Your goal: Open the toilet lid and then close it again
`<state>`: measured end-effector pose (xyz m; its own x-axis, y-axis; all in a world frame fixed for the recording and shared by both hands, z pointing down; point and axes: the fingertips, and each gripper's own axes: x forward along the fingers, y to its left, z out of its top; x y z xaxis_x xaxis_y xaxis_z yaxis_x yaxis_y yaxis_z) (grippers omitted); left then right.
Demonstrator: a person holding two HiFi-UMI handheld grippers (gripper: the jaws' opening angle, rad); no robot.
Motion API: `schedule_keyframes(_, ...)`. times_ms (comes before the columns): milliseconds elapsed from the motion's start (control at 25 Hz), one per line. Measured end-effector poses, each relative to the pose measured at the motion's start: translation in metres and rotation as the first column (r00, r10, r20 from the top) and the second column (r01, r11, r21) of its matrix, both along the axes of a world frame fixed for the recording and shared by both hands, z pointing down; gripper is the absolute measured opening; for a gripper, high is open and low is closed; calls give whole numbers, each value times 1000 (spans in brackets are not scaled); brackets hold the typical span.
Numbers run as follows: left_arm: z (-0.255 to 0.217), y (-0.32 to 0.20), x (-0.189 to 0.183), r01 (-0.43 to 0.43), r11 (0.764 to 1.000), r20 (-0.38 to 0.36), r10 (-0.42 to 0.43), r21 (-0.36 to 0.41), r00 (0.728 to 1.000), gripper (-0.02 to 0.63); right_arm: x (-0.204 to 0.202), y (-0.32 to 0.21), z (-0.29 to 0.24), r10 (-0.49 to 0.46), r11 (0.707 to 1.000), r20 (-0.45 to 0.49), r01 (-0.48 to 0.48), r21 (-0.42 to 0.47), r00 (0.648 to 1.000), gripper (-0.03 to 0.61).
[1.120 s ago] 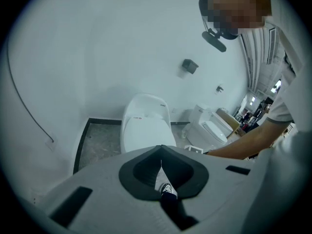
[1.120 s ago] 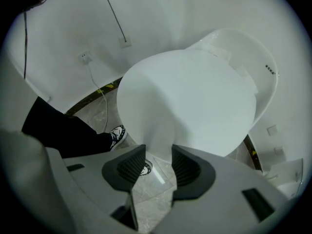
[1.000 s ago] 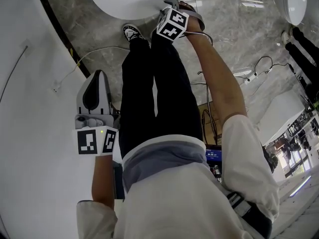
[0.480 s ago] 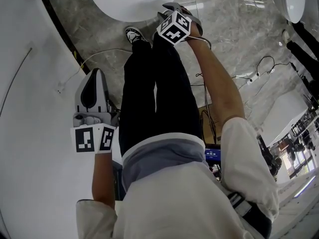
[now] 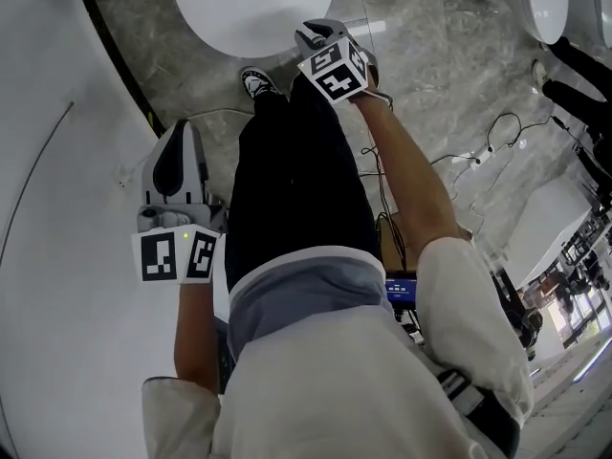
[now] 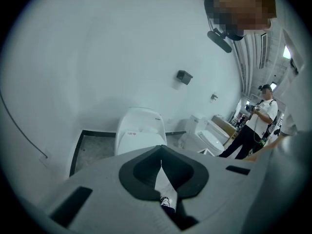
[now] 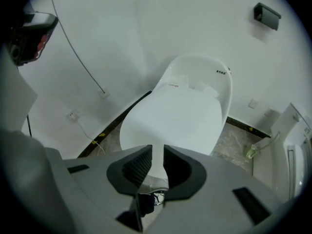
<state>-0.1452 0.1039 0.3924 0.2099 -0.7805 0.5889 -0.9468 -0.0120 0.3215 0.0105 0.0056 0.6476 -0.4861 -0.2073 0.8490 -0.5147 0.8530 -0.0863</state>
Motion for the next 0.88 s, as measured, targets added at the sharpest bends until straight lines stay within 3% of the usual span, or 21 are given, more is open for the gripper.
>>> schedule_keyframes(280, -30, -19, -11, 4, 999, 1, -4, 46, 1000, 8, -7, -18, -71, 85, 995, 101, -89, 35, 991, 46)
schedule_keyframes(560, -75, -39, -7, 7, 995, -40, -3, 102, 999, 8, -16, -27, -165, 158, 984, 233, -172, 41, 960, 34)
schedule_keyframes(760, -105, -40, 2, 8, 994, -48, -3, 105, 999, 8, -13, -20, -224, 236, 971, 327, -232, -51, 915, 26)
schedule_keyframes(880, -120, -42, 1, 14, 993, -53, -8, 115, 999, 8, -13, -20, -258, 247, 968, 363, -243, -59, 898, 25)
